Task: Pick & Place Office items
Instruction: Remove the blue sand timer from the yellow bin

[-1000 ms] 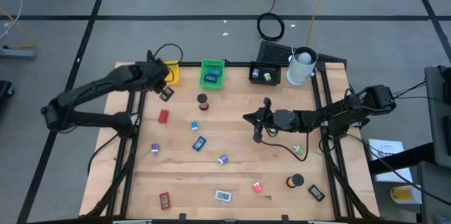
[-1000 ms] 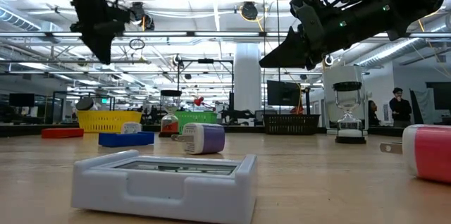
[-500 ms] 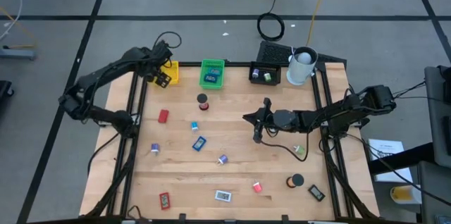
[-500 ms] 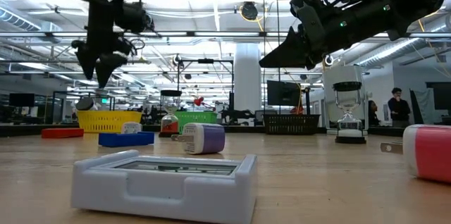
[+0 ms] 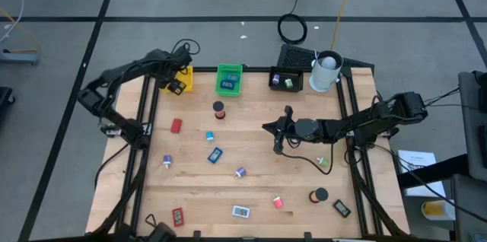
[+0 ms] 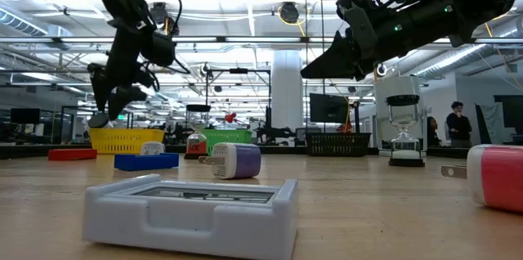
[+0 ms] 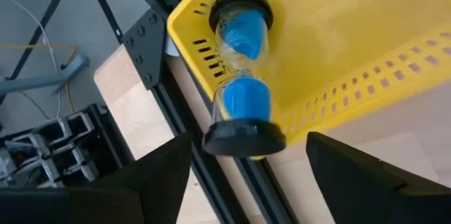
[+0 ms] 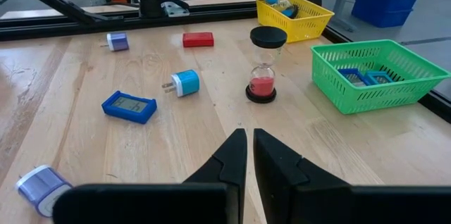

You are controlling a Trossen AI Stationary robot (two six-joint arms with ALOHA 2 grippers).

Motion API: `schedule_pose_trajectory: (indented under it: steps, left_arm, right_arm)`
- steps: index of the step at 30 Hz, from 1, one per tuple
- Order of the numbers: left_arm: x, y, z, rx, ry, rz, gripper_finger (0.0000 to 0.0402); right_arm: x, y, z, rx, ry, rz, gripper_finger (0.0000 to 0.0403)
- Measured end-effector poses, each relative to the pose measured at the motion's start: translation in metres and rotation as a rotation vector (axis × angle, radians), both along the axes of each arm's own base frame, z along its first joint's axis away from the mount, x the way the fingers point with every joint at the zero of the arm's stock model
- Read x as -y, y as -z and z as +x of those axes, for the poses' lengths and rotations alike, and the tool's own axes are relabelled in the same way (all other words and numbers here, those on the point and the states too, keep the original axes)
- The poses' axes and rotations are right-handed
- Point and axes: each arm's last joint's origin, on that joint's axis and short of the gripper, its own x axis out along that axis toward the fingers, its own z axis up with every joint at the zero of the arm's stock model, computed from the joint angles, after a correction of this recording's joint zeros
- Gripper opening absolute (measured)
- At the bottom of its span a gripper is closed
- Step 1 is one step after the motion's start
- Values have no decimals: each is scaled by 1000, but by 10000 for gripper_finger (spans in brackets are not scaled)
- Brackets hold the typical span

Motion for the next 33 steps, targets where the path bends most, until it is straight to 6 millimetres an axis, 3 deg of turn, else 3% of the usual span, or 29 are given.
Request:
schedule_pose_trajectory:
  steps: [12, 18, 23, 31, 33]
  left_arm:
    - [-11, 13, 8, -30, 21, 38, 259]
    - [3, -9, 13, -182, 112, 46, 230]
    - [14, -21, 10, -265, 133, -59, 169]
    - [14, 0, 10, -256, 238, -171, 18]
    - [11, 2, 9, -259, 236, -177, 8]
  right_arm:
    - [0, 0, 0, 0, 0, 0, 22]
    - [0, 0, 0, 0, -1, -3, 22]
    - [0, 0, 0, 0, -1, -3, 22]
    - [0, 0, 0, -1, -1, -3, 22]
    - [0, 0, 0, -1, -1, -3, 22]
